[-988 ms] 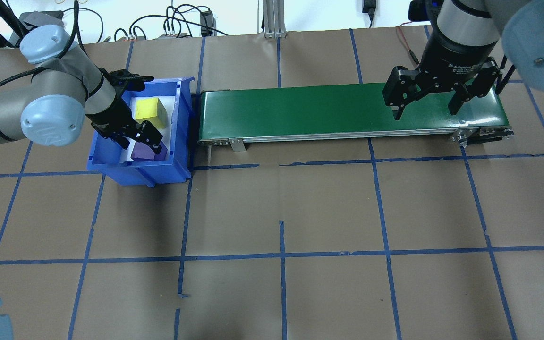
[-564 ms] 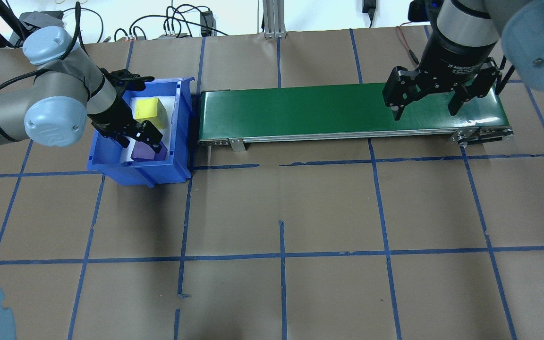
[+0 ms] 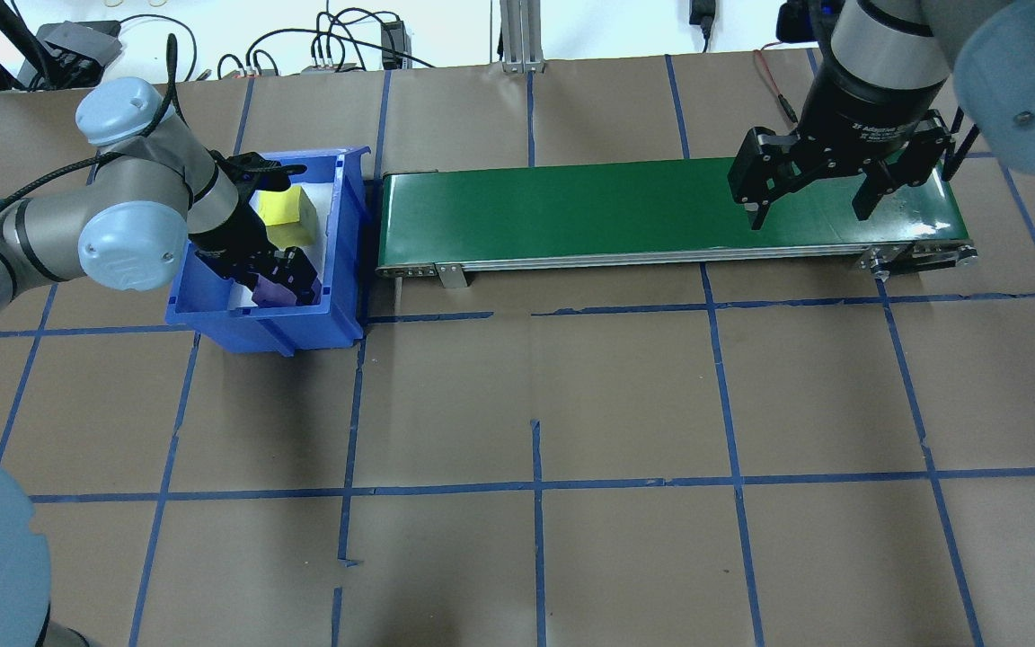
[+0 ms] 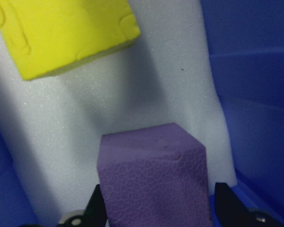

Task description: Move block left to right into plate

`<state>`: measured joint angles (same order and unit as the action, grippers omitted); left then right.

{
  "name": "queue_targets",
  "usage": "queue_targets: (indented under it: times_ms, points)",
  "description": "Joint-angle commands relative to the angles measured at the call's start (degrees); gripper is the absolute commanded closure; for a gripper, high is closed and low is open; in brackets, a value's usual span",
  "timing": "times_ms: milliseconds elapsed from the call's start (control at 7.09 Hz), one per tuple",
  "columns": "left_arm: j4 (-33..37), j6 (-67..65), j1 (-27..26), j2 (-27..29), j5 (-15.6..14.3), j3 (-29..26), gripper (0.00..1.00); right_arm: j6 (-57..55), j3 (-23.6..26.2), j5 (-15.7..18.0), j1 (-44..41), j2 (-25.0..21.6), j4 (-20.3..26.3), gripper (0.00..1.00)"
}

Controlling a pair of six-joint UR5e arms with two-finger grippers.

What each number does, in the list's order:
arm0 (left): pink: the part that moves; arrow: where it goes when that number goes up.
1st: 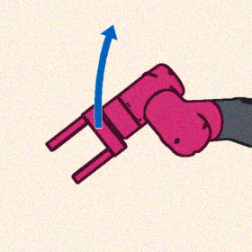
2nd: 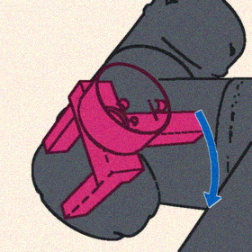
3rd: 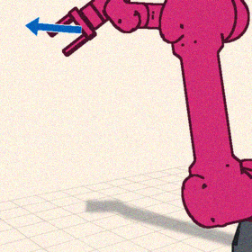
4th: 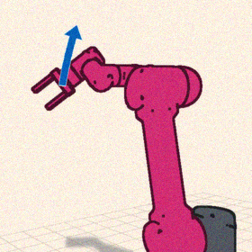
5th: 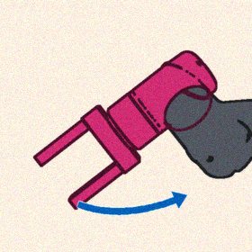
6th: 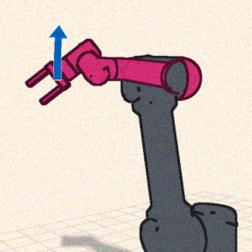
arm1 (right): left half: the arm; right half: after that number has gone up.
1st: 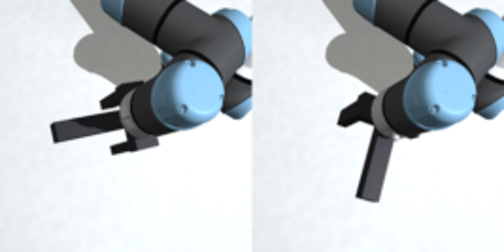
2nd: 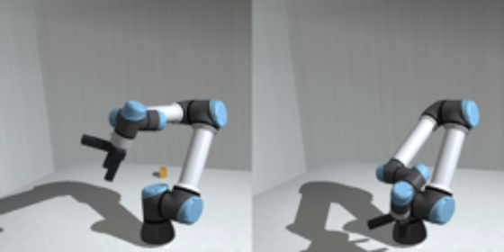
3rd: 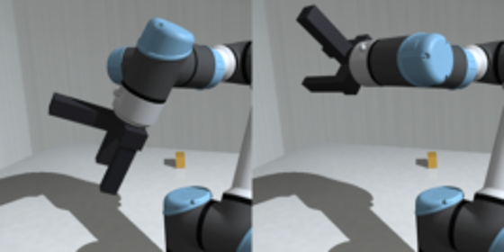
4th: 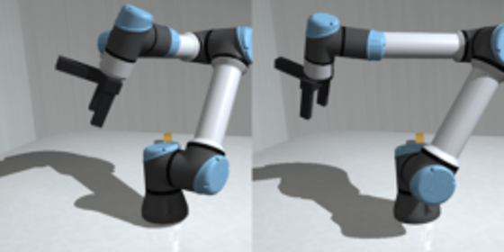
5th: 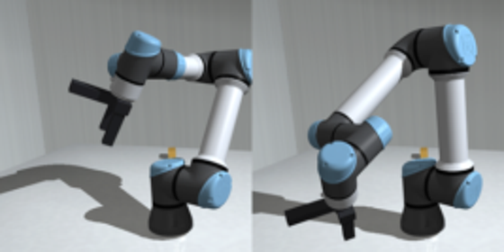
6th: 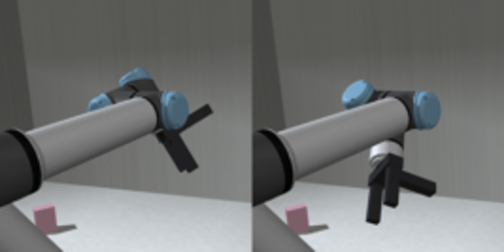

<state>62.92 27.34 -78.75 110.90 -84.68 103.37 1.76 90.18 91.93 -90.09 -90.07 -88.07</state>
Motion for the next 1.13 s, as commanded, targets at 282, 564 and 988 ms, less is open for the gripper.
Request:
queue_targets:
  times_ms: [282, 564, 988]
  points:
    - [1.7, 0.5, -0.3, -6.1, -0.3, -5.0, 0.71, 0.0, 0.0, -0.1, 0.1, 0.1, 0.0, 0.00]
    - [10.4, 0.5, -1.9, -11.3, -0.2, -10.1, 0.70, 0.0, 0.0, -0.1, 0.1, 0.1, 0.0, 0.00]
    - [9.3, -6.7, -11.1, -9.4, 0.4, -12.7, 0.68, 0.0, 0.0, -0.1, 0.1, 0.1, 0.0, 0.00]
